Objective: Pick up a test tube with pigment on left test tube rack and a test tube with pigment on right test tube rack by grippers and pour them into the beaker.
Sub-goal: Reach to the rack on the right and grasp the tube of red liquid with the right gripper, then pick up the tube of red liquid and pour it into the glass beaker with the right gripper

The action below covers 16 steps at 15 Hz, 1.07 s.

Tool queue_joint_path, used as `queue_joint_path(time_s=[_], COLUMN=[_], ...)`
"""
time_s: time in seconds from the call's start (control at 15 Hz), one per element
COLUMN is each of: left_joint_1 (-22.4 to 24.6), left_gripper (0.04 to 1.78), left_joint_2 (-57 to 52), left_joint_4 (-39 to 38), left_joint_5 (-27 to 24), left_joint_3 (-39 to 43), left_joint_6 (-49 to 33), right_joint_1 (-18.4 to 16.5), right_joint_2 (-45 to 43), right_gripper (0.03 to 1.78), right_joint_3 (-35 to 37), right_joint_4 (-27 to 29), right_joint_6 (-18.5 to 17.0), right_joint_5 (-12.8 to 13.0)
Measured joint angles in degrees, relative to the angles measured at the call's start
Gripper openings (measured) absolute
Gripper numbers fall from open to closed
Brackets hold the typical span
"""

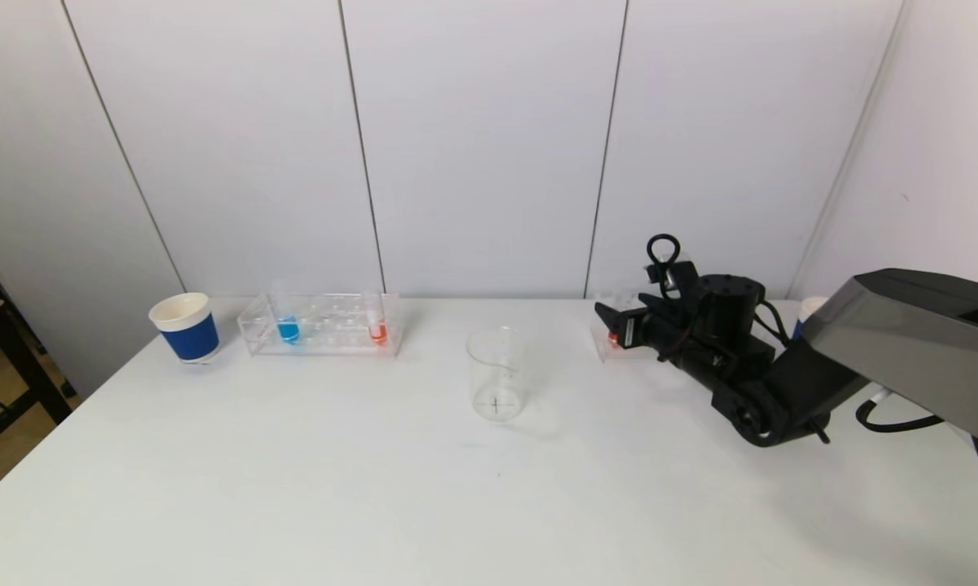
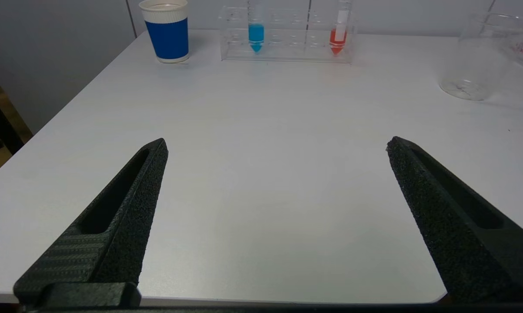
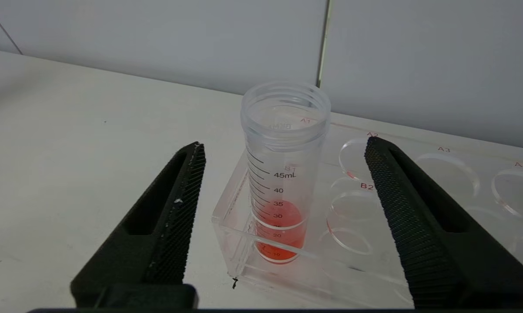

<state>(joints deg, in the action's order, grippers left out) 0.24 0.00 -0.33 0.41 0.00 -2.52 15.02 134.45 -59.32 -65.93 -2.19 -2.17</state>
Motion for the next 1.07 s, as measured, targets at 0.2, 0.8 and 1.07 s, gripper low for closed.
queue_joint_path(time_s=[0.2,0.8,1.07], left_joint_1=[0.00,0.00,0.00], left_gripper=[1.76,1.76,1.76], left_joint_2=[0.00,0.00,0.00], left_joint_4=[0.02,0.00,0.00], left_joint_5=[-0.01,-0.04,0.00], left_joint_3=[0.00,0.00,0.00], left_joint_6=[0.00,0.00,-0.01], right_joint_1=[0.09,0.33,0.41], right_joint_2=[-0.07,-0.11,-0.24], right_gripper=[0.75,0.47,0.47], right_joint_3=[0.00,0.00,0.04], right_joint_4=[0.09,0.30,0.44], right_joint_6=[0.00,-0.06,-0.06], right_joint_5=[0.00,0.02,0.00])
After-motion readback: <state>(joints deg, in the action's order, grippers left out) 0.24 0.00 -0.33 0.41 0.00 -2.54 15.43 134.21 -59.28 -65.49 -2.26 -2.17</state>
